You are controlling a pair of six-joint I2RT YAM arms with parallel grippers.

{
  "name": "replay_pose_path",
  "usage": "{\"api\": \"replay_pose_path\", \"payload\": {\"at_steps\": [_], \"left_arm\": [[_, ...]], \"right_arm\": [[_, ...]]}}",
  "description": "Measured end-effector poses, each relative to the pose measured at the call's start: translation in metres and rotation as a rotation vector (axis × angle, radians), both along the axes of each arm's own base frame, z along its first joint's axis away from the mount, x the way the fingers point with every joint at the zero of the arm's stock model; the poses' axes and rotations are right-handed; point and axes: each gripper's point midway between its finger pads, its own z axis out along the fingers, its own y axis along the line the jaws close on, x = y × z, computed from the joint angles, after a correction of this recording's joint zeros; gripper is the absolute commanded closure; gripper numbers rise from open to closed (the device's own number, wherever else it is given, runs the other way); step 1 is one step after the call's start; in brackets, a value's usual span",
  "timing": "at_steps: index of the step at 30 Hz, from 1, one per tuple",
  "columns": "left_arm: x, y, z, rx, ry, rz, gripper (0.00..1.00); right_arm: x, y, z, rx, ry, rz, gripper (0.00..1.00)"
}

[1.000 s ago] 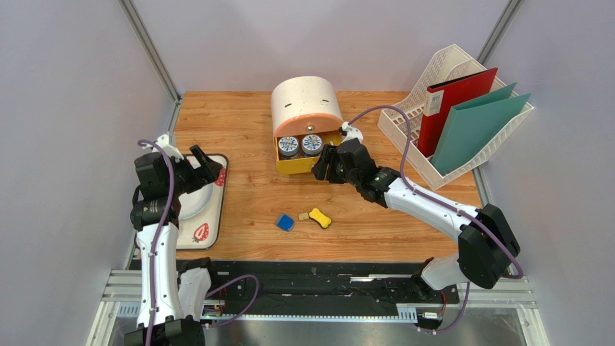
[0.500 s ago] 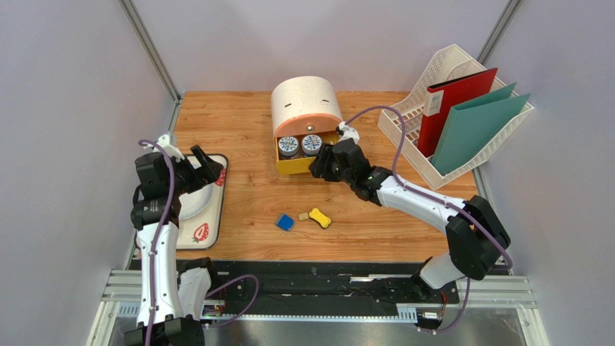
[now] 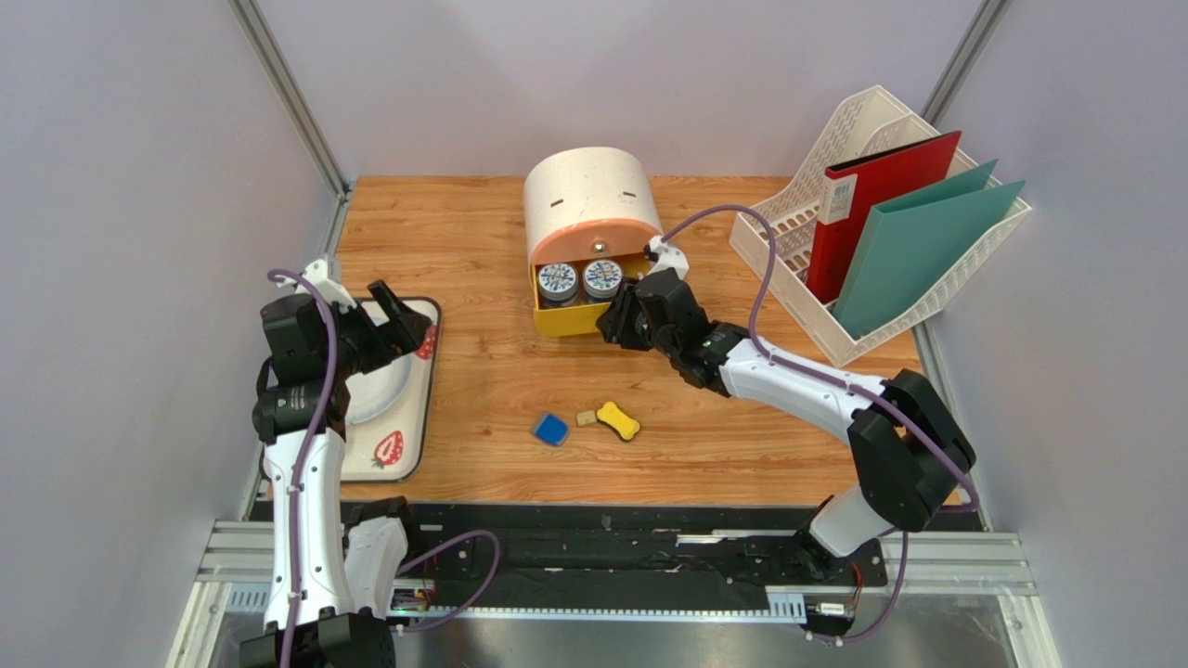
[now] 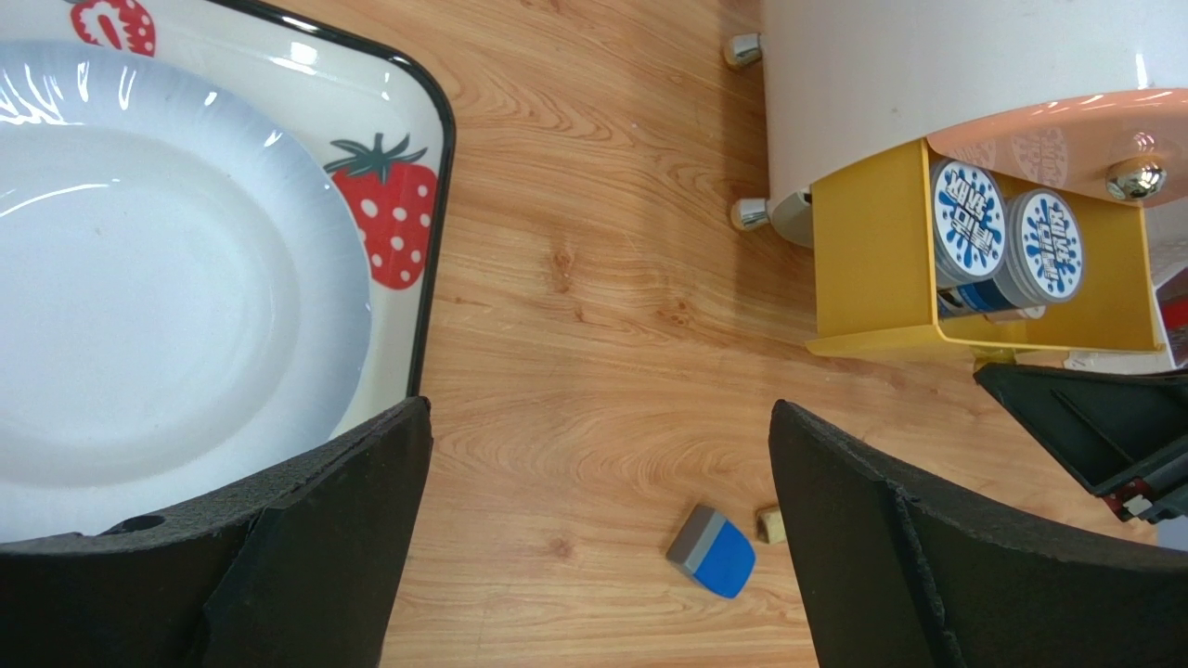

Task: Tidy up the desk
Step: Close the drawer in the storage box.

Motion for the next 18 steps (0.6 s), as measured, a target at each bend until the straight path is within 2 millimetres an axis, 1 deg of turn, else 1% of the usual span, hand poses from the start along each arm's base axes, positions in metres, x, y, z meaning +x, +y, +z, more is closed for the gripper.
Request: {"api": "replay_pose_path", "payload": {"at_steps": [5,14,18], "left_arm": [[0.000,0.000,0.000,0.000,0.000,0.000,0.01],[0.000,0.000,0.000,0.000,0.000,0.000,0.01],[0.000,0.000,0.000,-0.001,-0.001,-0.003,0.01]], "right_arm": [[0.005,0.004,0.001,-0.004,-0.003,-0.006,0.66],[0.027,0.007,0.003,-0.021,-0.020,-0.041,0.66],[0.032,0.005,0.003,-0.025,-0.026,-0.054,0.70]]}}
